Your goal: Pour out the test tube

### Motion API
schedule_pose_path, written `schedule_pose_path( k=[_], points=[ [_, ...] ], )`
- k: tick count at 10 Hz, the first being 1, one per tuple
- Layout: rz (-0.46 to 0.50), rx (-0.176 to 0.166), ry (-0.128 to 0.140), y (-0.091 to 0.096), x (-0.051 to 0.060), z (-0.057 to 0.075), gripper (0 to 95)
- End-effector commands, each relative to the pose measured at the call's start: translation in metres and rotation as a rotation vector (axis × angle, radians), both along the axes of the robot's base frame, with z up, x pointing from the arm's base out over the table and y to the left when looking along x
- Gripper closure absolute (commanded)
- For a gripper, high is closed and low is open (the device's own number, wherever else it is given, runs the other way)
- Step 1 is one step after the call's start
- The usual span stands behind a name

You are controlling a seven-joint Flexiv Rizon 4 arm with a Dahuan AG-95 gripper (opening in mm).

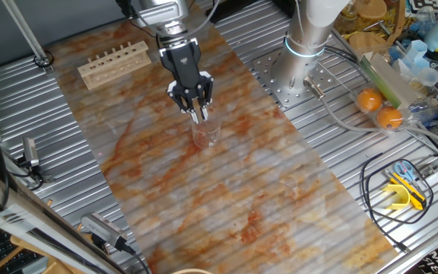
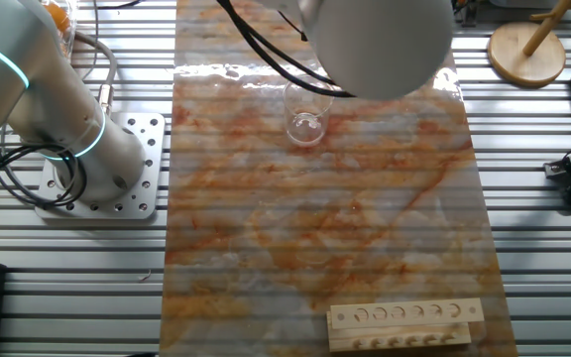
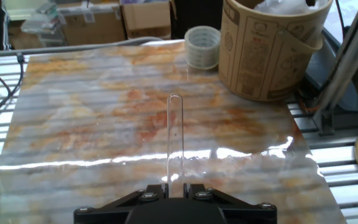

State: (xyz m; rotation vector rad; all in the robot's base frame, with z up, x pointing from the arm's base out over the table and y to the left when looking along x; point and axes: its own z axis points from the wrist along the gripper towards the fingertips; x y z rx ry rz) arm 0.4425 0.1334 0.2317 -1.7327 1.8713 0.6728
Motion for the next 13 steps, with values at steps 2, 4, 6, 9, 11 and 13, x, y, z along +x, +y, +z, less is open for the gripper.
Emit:
schedule_pose_path(
  k=[2, 4, 6, 9, 11, 13],
  points=[
    [-0.002, 0.019, 0.007, -0.0003, -0.0003, 0.0009, 95.0],
    [0.000, 0.044, 0.007, -0.0004, -0.0006, 0.0014, 95.0],
    [0.001, 0.058, 0.007, 0.0000, -0.0010, 0.0033, 95.0],
    [0.007, 0.066, 0.004, 0.0006, -0.0015, 0.0063, 95.0],
    [0.017, 0.079, -0.003, 0.0006, -0.0015, 0.0063, 95.0],
    [0.022, 0.086, -0.002, 0.0006, -0.0015, 0.0064, 95.0]
  ],
)
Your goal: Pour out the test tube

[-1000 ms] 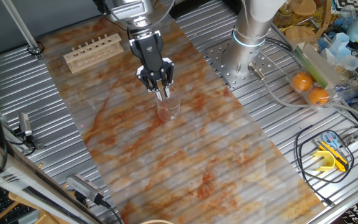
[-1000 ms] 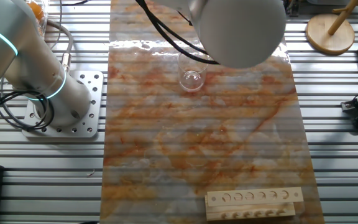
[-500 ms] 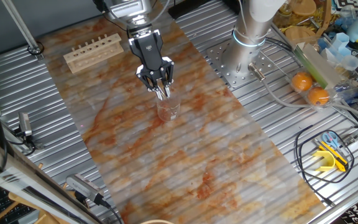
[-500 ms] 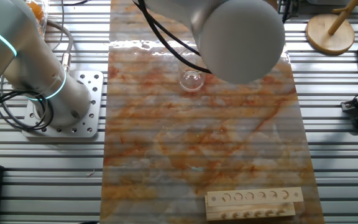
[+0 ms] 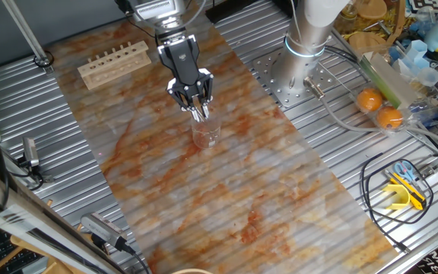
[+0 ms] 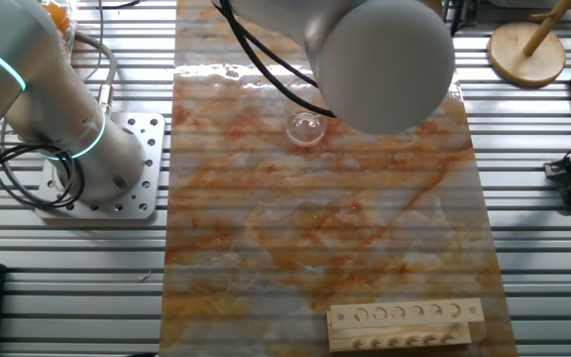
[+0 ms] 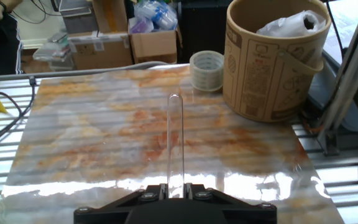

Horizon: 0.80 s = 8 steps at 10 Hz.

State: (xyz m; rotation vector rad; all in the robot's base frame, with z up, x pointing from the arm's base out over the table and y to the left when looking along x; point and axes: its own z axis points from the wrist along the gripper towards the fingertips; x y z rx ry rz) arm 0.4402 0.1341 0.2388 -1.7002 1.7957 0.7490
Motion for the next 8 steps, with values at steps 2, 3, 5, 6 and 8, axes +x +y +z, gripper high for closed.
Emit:
schedule_pose_path(
  k=[2, 3, 5, 6, 8],
  points=[
    [0.018, 0.003, 0.005, -0.0002, 0.0007, -0.0004, 95.0],
    [0.026, 0.005, 0.007, -0.0002, 0.0007, -0.0003, 95.0],
    [0.045, 0.008, 0.012, -0.0001, 0.0006, 0.0001, 95.0],
    [0.054, 0.009, 0.012, 0.0000, 0.0006, 0.0003, 95.0],
    [0.063, 0.012, 0.011, -0.0001, 0.0006, 0.0004, 95.0]
  ],
)
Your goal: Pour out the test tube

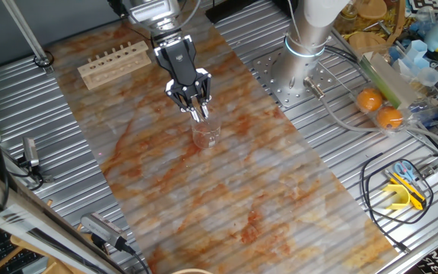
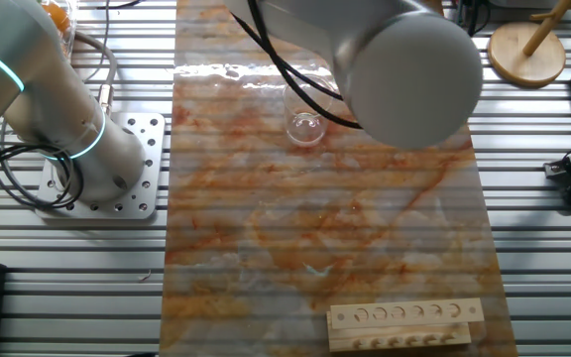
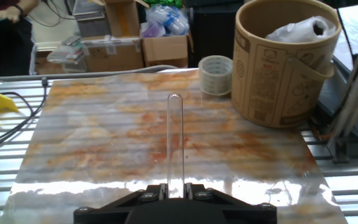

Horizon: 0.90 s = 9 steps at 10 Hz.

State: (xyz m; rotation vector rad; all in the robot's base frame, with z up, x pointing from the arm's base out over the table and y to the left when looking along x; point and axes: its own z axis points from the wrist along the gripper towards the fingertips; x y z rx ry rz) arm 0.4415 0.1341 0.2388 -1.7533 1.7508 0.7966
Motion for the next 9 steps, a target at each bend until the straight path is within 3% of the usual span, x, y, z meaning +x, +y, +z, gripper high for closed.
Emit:
schedule_pose_path(
  k=[1, 5, 9],
  points=[
    [0.009, 0.001, -0.002, -0.0003, -0.0007, 0.0005, 95.0],
    [0.026, 0.007, -0.008, -0.0016, -0.0004, 0.0008, 95.0],
    [0.027, 0.055, -0.010, -0.0037, -0.0008, 0.0002, 95.0]
  ],
)
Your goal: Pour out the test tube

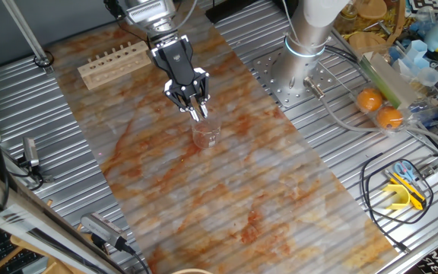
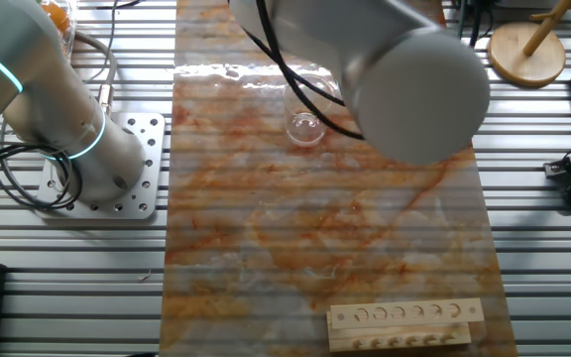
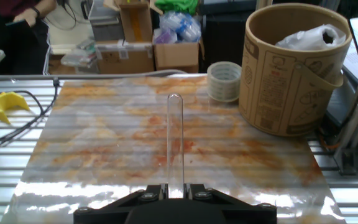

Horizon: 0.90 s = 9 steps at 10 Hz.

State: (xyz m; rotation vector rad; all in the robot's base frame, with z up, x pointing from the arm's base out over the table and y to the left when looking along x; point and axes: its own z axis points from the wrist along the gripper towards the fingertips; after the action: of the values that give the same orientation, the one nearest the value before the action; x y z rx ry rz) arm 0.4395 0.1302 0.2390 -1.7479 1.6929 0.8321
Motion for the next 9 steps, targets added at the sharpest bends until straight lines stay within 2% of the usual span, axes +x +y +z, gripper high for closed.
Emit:
schedule_pose_path(
  k=[1, 7, 9],
  points=[
    [0.002, 0.009, -0.001, 0.0002, 0.0013, 0.0001, 95.0],
    [0.002, 0.022, 0.003, 0.0002, 0.0012, 0.0001, 95.0],
    [-0.006, 0.021, 0.013, 0.0001, 0.0012, 0.0001, 95.0]
  ],
)
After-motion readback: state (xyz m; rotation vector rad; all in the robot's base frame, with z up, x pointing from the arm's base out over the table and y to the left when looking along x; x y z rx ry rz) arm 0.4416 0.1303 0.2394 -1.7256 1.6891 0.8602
